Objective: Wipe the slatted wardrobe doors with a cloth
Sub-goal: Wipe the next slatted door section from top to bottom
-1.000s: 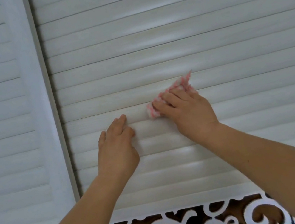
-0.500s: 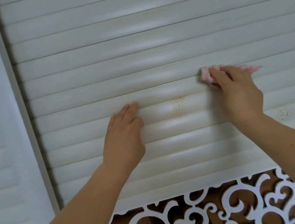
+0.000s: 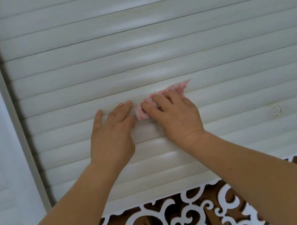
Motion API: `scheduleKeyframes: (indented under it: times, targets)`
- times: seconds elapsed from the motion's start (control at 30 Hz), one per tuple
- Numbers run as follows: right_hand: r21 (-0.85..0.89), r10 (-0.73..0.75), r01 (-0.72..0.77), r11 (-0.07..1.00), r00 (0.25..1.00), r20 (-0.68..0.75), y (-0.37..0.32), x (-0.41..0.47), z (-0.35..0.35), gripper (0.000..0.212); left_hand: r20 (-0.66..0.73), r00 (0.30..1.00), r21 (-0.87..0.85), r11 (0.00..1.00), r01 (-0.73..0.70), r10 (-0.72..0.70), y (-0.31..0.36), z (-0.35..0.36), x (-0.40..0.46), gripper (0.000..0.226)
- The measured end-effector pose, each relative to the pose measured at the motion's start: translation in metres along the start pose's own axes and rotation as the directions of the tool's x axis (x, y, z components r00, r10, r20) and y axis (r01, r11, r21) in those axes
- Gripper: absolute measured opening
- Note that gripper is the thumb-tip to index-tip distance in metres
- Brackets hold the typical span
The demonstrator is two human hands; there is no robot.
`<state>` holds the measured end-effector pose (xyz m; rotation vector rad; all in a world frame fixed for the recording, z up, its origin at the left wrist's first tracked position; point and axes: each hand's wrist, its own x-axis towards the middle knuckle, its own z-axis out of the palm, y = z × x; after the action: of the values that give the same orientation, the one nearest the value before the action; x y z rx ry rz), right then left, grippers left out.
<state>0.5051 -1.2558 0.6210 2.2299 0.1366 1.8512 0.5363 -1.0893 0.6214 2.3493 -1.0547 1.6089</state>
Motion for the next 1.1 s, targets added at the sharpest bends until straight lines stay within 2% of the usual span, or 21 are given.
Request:
scheduleKeyframes:
  times: [0.07,0.13,0.3,0.43,0.63,0.8,0.87,0.97,1.1]
  targets:
    - [-0.044,-0.009,0.008,0.999,1.0,-0.007,0.016,-0.004,-0.006,0.032,0.019,0.999,0.006,1.0,0.026,-0.026,0.001,-0.001,-0.001,0.032]
    - [-0.091,0.042,-0.041,0.995,0.999,0.009,0.037,-0.011,-0.012,0.033,0.03,0.999,0.019,0.999,0.041,-0.042,0.001,-0.002,-0.001,0.03]
    - [-0.063,0.291,-0.287,0.956,0.955,0.057,0.082,-0.037,-0.023,0.029,0.034,0.999,0.0,0.999,0.039,-0.039,0.003,0.001,-0.003,0.029]
    - [-0.027,0.402,-0.402,0.915,0.916,-0.008,0.07,-0.034,-0.018,0.03,0.027,0.999,-0.027,0.999,0.036,-0.036,0.006,0.005,-0.001,0.027]
    - [-0.001,0.218,-0.218,0.976,0.975,-0.036,0.009,-0.011,-0.006,0.033,0.038,0.998,-0.069,0.996,0.059,-0.057,0.008,0.009,-0.002,0.027]
    - [0.083,0.062,-0.062,0.995,0.998,-0.003,-0.023,-0.007,0.006,0.038,-0.011,0.991,-0.233,0.964,0.126,-0.132,0.004,0.009,-0.001,0.031]
    - [0.088,-0.021,0.02,0.996,1.0,0.014,-0.023,-0.014,0.009,0.04,-0.035,0.984,-0.272,0.949,0.159,-0.175,0.003,0.009,-0.005,0.034]
    - [0.088,-0.135,0.133,0.987,0.991,0.019,-0.009,-0.028,0.01,0.038,-0.025,0.99,-0.25,0.96,0.128,-0.138,0.001,0.013,-0.013,0.029]
    - [0.025,-0.115,0.115,0.993,0.993,0.013,0.027,-0.04,-0.003,0.034,0.054,0.99,-0.191,0.972,0.135,-0.127,0.0,0.012,-0.018,0.035]
